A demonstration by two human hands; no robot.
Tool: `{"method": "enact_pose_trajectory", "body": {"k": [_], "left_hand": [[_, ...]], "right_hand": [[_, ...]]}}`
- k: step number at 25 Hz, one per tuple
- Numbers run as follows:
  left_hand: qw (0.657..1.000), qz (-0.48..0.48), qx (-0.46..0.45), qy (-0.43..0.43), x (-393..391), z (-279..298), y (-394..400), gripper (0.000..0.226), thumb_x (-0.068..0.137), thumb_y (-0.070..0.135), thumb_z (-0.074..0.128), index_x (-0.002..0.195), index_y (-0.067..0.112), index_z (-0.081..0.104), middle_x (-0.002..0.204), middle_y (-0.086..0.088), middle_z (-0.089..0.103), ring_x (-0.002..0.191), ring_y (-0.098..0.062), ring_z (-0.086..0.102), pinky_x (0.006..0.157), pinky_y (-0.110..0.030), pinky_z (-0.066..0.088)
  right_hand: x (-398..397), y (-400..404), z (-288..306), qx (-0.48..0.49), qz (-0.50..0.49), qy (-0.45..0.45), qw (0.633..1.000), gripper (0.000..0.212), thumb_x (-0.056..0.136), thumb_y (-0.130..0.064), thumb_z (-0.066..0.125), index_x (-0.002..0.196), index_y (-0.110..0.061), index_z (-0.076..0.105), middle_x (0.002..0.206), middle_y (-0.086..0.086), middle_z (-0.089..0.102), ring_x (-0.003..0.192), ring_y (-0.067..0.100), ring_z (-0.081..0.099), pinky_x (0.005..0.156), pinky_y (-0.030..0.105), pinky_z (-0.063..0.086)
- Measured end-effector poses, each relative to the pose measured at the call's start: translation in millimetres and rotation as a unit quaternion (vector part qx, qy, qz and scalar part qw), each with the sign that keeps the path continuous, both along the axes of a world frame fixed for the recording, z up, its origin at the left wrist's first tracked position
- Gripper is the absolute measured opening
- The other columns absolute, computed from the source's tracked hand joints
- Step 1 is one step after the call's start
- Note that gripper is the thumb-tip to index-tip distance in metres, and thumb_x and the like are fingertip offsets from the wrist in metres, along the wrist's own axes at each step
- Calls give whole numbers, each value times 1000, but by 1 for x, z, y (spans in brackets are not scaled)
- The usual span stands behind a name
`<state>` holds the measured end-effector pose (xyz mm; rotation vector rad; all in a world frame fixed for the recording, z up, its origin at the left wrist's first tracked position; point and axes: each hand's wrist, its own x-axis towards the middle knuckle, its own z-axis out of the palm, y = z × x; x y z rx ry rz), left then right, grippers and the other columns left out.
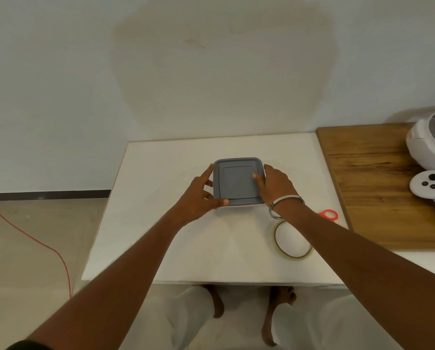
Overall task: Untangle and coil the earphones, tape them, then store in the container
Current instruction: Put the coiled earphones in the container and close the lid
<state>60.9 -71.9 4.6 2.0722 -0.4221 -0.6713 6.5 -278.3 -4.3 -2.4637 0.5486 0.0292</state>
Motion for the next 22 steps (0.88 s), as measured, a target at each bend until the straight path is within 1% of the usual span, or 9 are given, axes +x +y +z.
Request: {"method": "enact_pose_trajectory", "body": {"k": [3, 6, 8, 11, 14, 16, 19, 22], "left_hand": [[999, 14, 1, -29, 3, -8, -6, 77, 93, 21, 63, 153, 33, 18, 131, -9, 42, 88, -27, 68, 74, -31, 61], [997, 16, 15, -74, 7, -17, -12, 70, 95, 20, 60, 153, 30, 21, 130, -12, 44, 89, -24, 66, 69, -27, 60], [995, 37, 14, -87, 6, -18, -21, 65, 95, 22, 60, 152, 24, 28, 129, -11, 47, 89, -19, 64, 66, -20, 58], [993, 54, 5, -103, 5, -17, -42, 57, 96, 20, 59, 148, 19, 36, 124, -10, 51, 80, -11, 60, 60, -13, 54], [993, 63, 4, -103, 7, -17, -68, 52, 96, 19, 58, 145, 18, 40, 121, -9, 53, 78, -11, 60, 59, -10, 52], [992, 72, 10, -105, 10, -17, -85, 50, 96, 19, 59, 143, 18, 43, 120, -8, 55, 82, -15, 63, 65, -15, 53], [992, 65, 22, -110, 17, -16, -110, 50, 95, 21, 59, 142, 18, 45, 120, -9, 56, 86, -19, 66, 83, -31, 56], [992, 56, 26, -114, 25, -16, -137, 50, 95, 22, 60, 142, 17, 45, 121, -9, 56, 89, -20, 66, 89, -38, 56]], "right_hand": [[0, -1, -4, -5, 16, 1, 1000, 45, 99, -33, 40, 136, -8, 37, 120, 18, 57, 106, 34, 57, 87, 40, 48], [0, -7, -5, -17, 16, -15, 1000, 48, 100, -23, 36, 146, -12, 25, 126, 20, 52, 111, 36, 54, 92, 43, 45], [2, -15, -4, -28, 13, -17, 999, 49, 99, -19, 36, 146, -13, 24, 127, 21, 50, 111, 36, 54, 92, 43, 44], [5, -31, -3, -33, 7, -24, 999, 48, 98, -17, 39, 145, -12, 27, 127, 21, 50, 113, 36, 53, 94, 42, 44], [9, -53, -4, -41, -5, -31, 999, 45, 98, -17, 40, 141, -11, 32, 124, 20, 52, 110, 35, 54, 94, 41, 45], [13, -68, -5, -50, -15, -32, 998, 42, 97, -16, 42, 138, -12, 36, 118, 19, 55, 103, 34, 56, 89, 41, 47], [18, -90, -5, -66, -24, -29, 997, 42, 96, -11, 42, 138, -11, 36, 116, 20, 55, 102, 35, 57, 87, 41, 47], [24, -112, -2, -97, -23, -18, 995, 45, 95, -7, 47, 138, -9, 35, 119, 21, 54, 104, 36, 57, 87, 40, 48]]}}
